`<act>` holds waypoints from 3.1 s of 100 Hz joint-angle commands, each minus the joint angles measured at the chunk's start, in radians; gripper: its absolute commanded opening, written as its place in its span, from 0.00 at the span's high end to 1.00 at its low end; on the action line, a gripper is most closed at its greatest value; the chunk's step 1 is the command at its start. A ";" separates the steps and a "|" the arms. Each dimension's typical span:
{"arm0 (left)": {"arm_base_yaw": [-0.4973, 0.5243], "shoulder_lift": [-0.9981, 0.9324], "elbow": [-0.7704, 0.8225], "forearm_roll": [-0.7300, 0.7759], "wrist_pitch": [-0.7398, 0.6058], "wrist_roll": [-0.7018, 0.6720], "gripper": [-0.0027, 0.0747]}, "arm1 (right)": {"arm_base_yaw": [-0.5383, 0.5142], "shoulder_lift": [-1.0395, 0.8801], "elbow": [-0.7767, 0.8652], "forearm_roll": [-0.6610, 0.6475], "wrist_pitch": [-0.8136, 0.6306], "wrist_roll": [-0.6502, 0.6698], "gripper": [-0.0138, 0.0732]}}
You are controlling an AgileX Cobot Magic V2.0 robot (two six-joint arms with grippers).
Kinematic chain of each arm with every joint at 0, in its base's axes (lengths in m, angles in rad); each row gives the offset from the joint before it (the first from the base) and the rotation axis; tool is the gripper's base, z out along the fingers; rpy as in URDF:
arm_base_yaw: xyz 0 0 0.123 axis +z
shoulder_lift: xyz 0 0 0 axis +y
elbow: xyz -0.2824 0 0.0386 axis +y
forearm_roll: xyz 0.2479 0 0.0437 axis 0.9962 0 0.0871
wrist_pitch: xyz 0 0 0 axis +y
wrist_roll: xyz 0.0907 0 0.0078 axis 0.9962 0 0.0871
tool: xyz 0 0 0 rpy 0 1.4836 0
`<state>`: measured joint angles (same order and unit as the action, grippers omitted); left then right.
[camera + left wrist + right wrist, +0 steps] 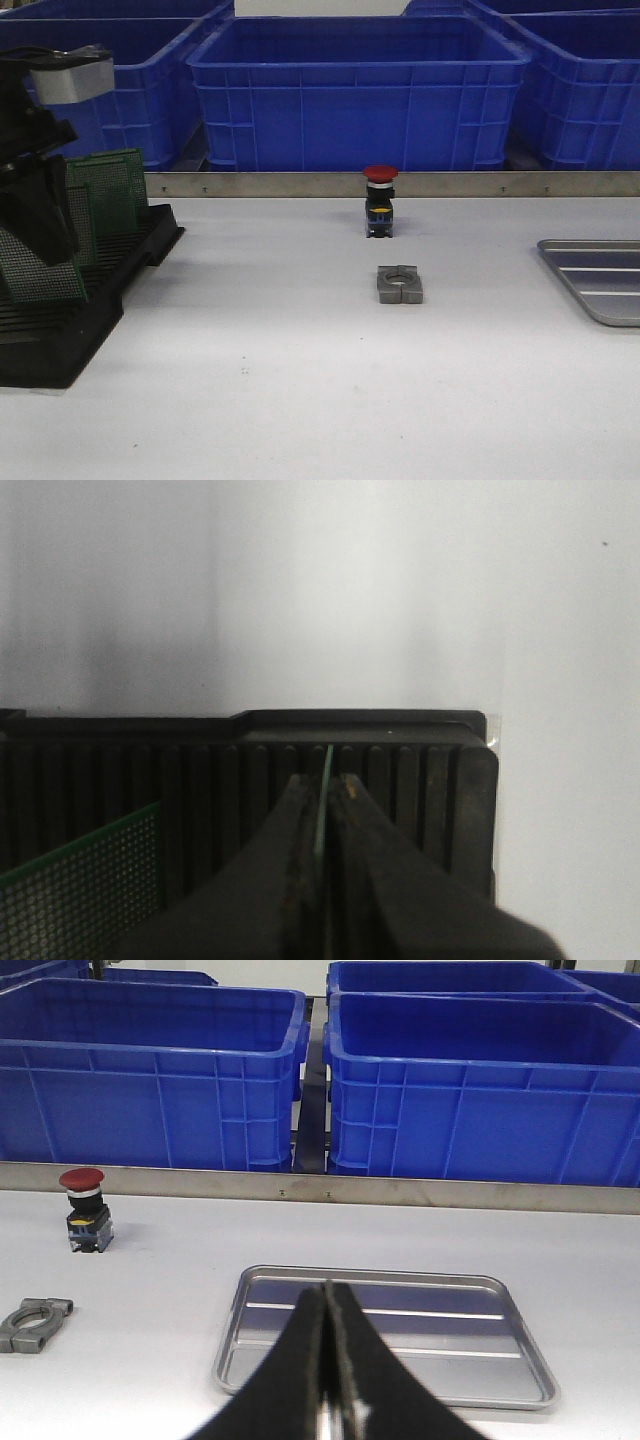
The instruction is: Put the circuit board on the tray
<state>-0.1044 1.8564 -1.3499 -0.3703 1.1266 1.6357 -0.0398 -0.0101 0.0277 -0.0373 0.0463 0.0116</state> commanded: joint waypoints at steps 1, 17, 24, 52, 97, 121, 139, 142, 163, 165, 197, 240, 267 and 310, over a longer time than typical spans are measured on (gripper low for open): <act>-0.008 -0.045 -0.032 -0.034 -0.016 -0.001 0.99 | -0.003 -0.026 -0.013 -0.009 -0.081 -0.002 0.96; -0.008 -0.045 -0.086 -0.034 0.048 -0.001 0.99 | -0.003 -0.026 -0.013 -0.009 -0.081 -0.002 0.96; -0.008 -0.045 -0.128 -0.034 0.114 -0.001 0.99 | -0.003 -0.026 -0.013 -0.009 -0.081 -0.002 0.96; -0.008 -0.051 -0.204 -0.355 0.153 -0.015 0.99 | -0.003 -0.026 -0.013 -0.009 -0.081 -0.002 0.96; -0.184 -0.051 -0.204 -0.803 0.153 -0.015 0.99 | -0.003 -0.026 -0.013 -0.009 -0.081 -0.002 0.96; -0.316 -0.049 -0.204 -0.803 0.153 -0.015 0.99 | -0.003 -0.026 -0.013 -0.009 -0.081 -0.002 0.96; -0.380 -0.049 -0.204 -0.803 0.153 -0.015 0.99 | -0.003 -0.026 -0.013 -0.009 -0.081 -0.002 0.96; -0.387 -0.049 -0.204 -0.803 0.153 -0.015 0.99 | -0.003 -0.026 -0.013 -0.009 -0.081 -0.002 0.96; -0.406 -0.049 -0.204 -0.802 0.153 -0.015 0.99 | -0.003 -0.026 -0.013 -0.009 -0.086 -0.002 0.96; -0.406 -0.049 -0.204 -0.802 0.153 -0.015 0.99 | -0.003 -0.026 -0.013 -0.009 -0.087 -0.002 0.96; -0.406 -0.049 -0.204 -0.802 0.153 -0.015 0.99 | -0.003 -0.026 -0.013 -0.016 -0.211 -0.002 0.96; -0.406 -0.049 -0.204 -0.797 0.153 -0.015 0.99 | -0.003 0.002 -0.078 -0.016 -0.095 -0.002 0.96; -0.406 -0.049 -0.204 -0.797 0.153 -0.015 0.99 | -0.001 0.250 -0.314 -0.011 0.280 -0.002 0.96; -0.406 -0.049 -0.204 -0.797 0.153 -0.015 0.99 | 0.002 0.706 -0.556 0.344 0.386 -0.088 0.67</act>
<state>-0.5018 1.8582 -1.5242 -1.0963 1.2070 1.6286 -0.0398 0.6371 -0.4632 0.2197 0.4940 -0.0158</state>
